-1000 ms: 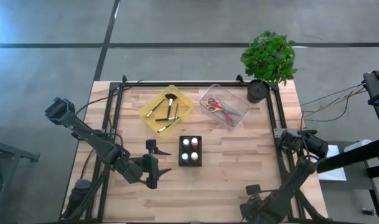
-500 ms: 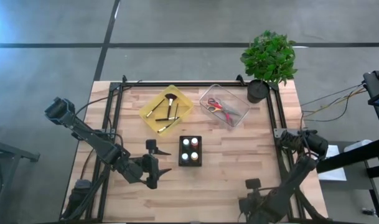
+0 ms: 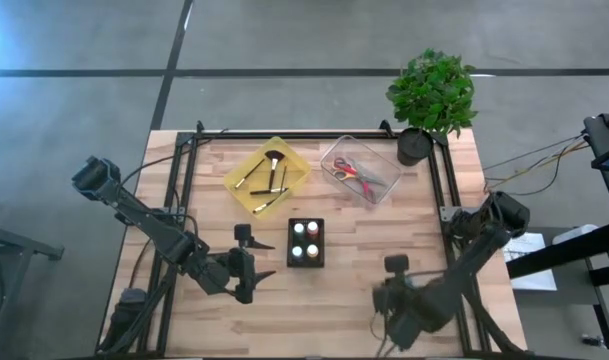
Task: Pick & Place Paint Supplies
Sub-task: Put the blue scissors into the transparent bin
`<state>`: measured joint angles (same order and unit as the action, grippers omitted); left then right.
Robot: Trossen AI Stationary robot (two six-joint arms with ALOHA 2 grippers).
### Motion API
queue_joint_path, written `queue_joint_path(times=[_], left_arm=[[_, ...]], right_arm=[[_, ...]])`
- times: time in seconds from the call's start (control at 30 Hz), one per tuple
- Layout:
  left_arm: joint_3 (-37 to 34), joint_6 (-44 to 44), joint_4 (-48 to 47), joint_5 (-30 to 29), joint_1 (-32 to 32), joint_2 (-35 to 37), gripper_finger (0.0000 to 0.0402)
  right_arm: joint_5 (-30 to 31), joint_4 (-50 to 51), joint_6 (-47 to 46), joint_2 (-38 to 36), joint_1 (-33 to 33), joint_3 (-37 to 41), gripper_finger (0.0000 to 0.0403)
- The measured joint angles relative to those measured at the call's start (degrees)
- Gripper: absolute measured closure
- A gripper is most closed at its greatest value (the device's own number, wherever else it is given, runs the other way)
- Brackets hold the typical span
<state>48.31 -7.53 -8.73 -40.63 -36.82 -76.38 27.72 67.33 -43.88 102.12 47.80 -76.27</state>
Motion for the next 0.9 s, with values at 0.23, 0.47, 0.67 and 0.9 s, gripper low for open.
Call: queue_joint_path(times=[0.23, 0.47, 0.67, 0.9], left_arm=[[0.0, 0.0, -0.02, 0.25, 0.0, 0.0, 0.0115], [0.0, 0.0, -0.13, 0.26, 0.0, 0.0, 0.0115], [0.0, -0.02, -0.26, 0.39, 0.0, 0.0, 0.0115], [-1.54, -0.4, 0.07, 0.84, 0.0, 0.0, 0.0115]], right_arm=[[15.85, 0.24, 9.04, -7.1, -10.57, 0.8, 0.0395], [24.3, -3.05, 21.86, -13.99, -24.93, 1.08, 0.0395], [18.02, -16.73, 40.59, -17.46, -39.65, 1.86, 0.0394], [7.61, -22.37, 50.19, -16.63, -54.56, 2.22, 0.0394]])
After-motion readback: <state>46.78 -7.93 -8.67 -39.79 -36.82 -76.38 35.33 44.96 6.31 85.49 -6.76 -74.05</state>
